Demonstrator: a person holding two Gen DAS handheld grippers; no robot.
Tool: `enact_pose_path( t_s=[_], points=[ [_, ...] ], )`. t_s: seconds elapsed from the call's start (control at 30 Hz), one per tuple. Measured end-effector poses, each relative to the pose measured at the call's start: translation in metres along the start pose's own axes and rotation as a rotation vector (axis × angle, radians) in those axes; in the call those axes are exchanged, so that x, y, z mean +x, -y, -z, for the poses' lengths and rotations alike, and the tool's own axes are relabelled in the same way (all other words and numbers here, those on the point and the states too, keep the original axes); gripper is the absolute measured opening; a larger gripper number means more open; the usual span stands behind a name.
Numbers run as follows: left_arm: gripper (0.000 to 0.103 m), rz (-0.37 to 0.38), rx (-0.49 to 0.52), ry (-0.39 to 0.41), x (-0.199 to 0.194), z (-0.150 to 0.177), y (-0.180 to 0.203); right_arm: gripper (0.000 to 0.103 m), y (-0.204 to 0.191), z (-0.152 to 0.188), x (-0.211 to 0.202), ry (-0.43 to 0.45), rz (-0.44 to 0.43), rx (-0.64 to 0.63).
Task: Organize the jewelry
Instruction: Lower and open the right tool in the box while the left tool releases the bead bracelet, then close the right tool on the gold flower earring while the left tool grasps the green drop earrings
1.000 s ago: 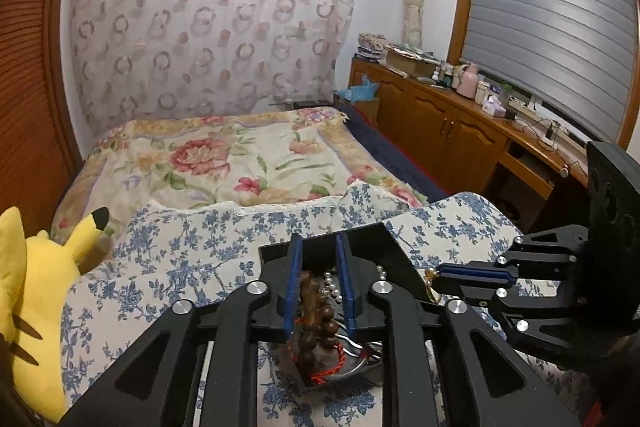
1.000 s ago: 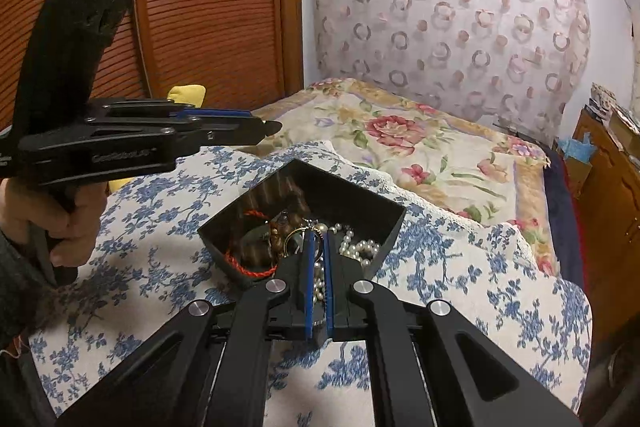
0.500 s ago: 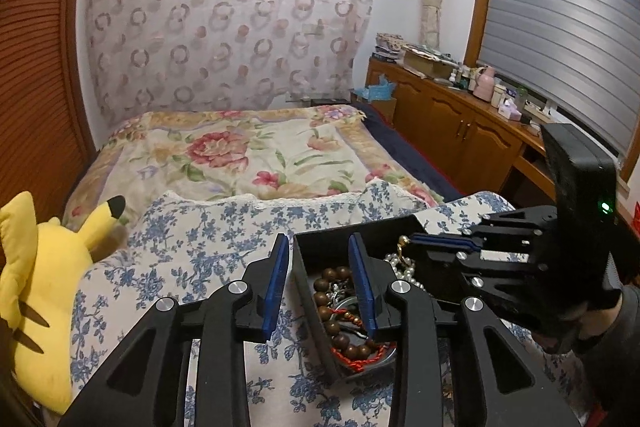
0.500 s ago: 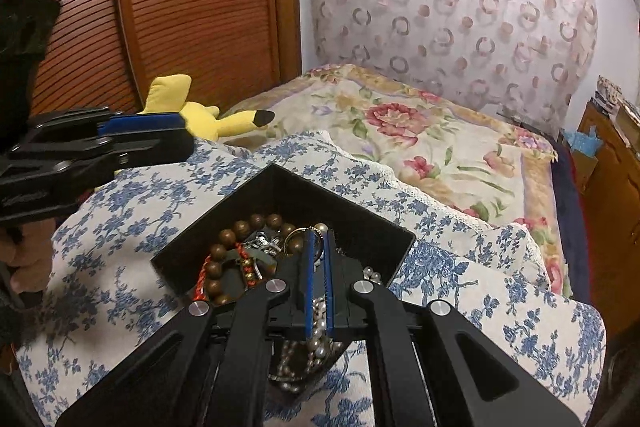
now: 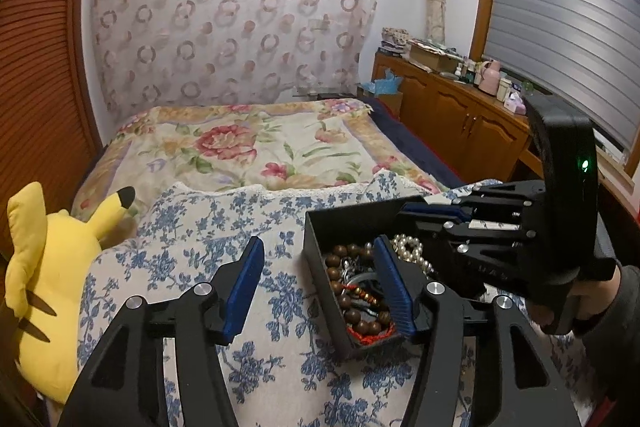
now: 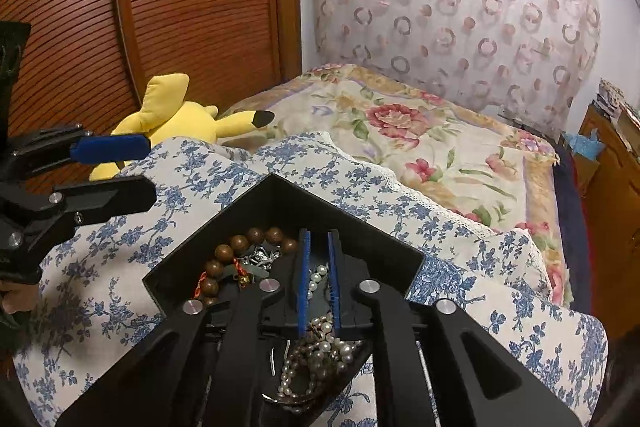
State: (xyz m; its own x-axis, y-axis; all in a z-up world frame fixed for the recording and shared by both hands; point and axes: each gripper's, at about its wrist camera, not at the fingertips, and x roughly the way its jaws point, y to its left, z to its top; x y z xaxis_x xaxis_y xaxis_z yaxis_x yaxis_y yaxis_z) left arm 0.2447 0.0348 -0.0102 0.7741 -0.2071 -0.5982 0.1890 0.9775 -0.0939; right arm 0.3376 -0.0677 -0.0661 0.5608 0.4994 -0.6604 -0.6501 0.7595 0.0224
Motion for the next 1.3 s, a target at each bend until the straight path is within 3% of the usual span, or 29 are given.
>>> enact_pose_path(
  t_s=[0.27, 0.63, 0.97, 1.17, 1.23, 1.3],
  points=[
    [0.083, -0.016, 0.007, -0.029, -0.010, 0.024, 0.004, 0.016, -0.005, 0.023, -0.045, 0.042, 0.016, 0.014],
    [0.087, 0.025, 0.061, -0.090, -0.029, 0.070, 0.030, 0.034, -0.034, 0.089, -0.083, -0.017, -0.006, 0.022],
    [0.087, 0.026, 0.049, -0.135, -0.030, 0.093, 0.031, 0.033, -0.052, 0.109, -0.052, -0.132, -0.065, -0.007],
    [0.087, 0.019, 0.031, -0.159, -0.028, 0.103, 0.026, 0.033, -0.061, 0.112, -0.035, -0.179, -0.048, -0.053],
    [0.087, 0.021, 0.029, -0.165, -0.028, 0.106, 0.027, 0.017, -0.063, 0.114, -0.035, -0.179, -0.031, -0.068],
    [0.087, 0.026, 0.027, -0.170, -0.028, 0.108, 0.029, 0.017, -0.063, 0.115, -0.037, -0.180, -0.039, -0.076]
  ],
)
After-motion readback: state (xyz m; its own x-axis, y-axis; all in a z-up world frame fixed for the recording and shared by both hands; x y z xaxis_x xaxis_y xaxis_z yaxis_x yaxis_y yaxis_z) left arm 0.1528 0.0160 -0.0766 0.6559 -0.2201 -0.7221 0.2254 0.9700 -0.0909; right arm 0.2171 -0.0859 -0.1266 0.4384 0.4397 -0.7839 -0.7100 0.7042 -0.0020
